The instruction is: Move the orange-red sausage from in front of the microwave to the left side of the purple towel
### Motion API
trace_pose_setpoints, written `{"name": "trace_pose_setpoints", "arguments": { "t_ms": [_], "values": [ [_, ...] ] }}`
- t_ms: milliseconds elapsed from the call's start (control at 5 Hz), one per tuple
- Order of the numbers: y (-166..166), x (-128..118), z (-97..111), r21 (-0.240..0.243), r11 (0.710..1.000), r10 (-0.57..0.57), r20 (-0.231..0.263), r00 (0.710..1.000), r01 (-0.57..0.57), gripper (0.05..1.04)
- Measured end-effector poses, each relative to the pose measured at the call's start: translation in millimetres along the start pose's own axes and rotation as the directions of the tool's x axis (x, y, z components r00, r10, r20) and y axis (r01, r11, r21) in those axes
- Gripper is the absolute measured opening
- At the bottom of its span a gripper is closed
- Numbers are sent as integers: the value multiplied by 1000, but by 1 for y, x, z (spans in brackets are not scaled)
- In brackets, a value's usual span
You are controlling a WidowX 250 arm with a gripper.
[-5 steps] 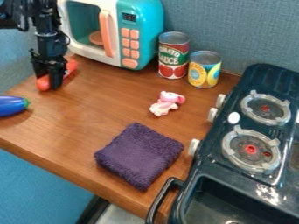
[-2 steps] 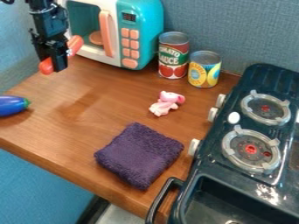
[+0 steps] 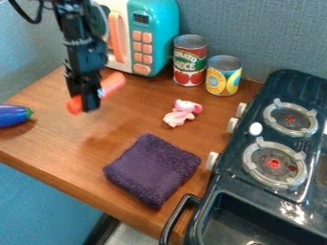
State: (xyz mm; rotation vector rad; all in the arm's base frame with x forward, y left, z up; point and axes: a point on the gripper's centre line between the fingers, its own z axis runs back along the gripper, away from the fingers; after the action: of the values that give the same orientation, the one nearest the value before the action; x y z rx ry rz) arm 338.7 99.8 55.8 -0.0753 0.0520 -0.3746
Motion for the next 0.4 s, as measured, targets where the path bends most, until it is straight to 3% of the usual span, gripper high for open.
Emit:
{"name": "trace_pose_setpoints", "arguments": {
  "t_ms": [200,400],
  "values": [
    [-32,4,-16,-6,996,-93,-28,995,92,567],
    [-45,-3,-29,-5,991,-131,-79,988,131,567]
  ]
}}
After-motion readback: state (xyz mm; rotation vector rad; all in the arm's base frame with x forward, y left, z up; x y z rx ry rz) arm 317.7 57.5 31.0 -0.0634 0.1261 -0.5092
